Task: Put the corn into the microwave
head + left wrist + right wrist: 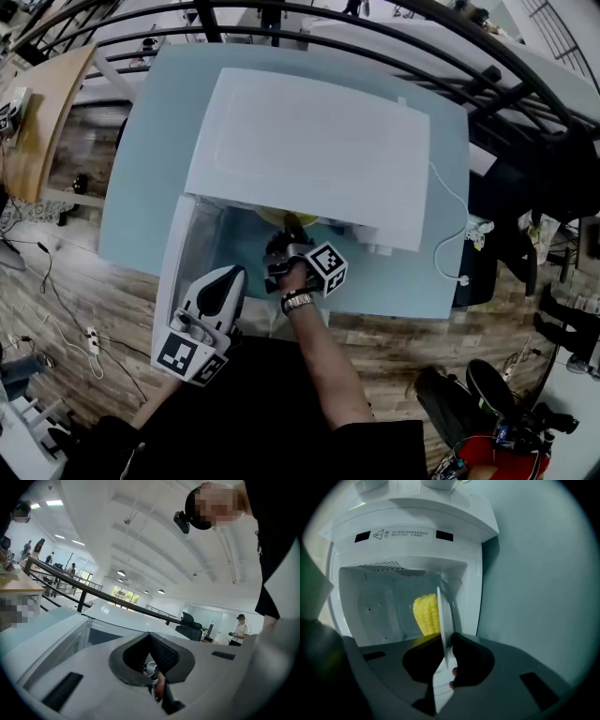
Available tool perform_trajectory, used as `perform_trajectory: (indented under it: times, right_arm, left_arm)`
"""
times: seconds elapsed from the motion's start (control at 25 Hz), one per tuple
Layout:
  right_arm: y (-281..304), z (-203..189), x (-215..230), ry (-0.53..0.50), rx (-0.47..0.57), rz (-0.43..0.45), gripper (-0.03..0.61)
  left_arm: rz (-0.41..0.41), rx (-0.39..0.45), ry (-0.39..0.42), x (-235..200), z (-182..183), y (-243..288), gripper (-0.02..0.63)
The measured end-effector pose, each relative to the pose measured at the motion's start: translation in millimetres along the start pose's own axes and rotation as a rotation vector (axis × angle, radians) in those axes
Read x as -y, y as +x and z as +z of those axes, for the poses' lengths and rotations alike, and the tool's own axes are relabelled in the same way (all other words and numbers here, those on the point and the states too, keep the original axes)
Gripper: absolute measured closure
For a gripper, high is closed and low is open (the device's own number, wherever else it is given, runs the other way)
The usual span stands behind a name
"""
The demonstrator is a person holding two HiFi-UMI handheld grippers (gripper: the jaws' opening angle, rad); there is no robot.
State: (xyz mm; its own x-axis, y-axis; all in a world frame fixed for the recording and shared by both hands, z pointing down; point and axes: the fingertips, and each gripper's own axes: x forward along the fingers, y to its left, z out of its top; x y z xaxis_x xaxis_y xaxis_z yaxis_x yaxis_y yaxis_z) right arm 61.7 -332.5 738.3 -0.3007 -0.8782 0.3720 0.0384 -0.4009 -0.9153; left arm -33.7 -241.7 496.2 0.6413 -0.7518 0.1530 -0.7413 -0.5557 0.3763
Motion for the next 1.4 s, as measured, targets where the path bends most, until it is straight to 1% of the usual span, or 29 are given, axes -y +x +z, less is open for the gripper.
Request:
perform_trajectory:
  times: [0.44, 0.64, 0.76, 0.88, 1.04, 1.2, 1.4]
  right_arm:
    - [16, -1, -7, 0.017, -0.002, -0.012, 0.541]
    - [22, 0, -9, 0.014, 0.003, -0.019, 0.541]
    - [22, 0, -11, -0.027, -0.008, -0.027, 0.541]
    - [22, 0, -15, -0.075, -0.039, -0.006, 0.541]
    - [21, -5, -18, -0.179, -0.129, 0.011, 0.500]
    - [16, -11, -10, -0.248, -0.207, -0.010, 0.494]
    - [10, -11, -6, -0.342, -0.266, -0.019, 0.494]
  left_arm:
    - [-0.009, -0.001, -0.006, -1, 1, 5, 0.612]
    - [-0.015, 0.017, -0.023, 0, 3, 5, 0.612]
    - [-0.001, -0.004, -0.013, -3, -2, 3, 0.612]
    - [-0.001, -0.005, -0.022, -3, -5, 2, 0.612]
    - [0.000, 0.001, -0.027, -2, -7, 2, 0.612]
    - [0.002, -0.003, -0.027, -2, -7, 2, 0.612]
    - [-0.006, -0.008, -0.032, 0, -7, 4, 0.612]
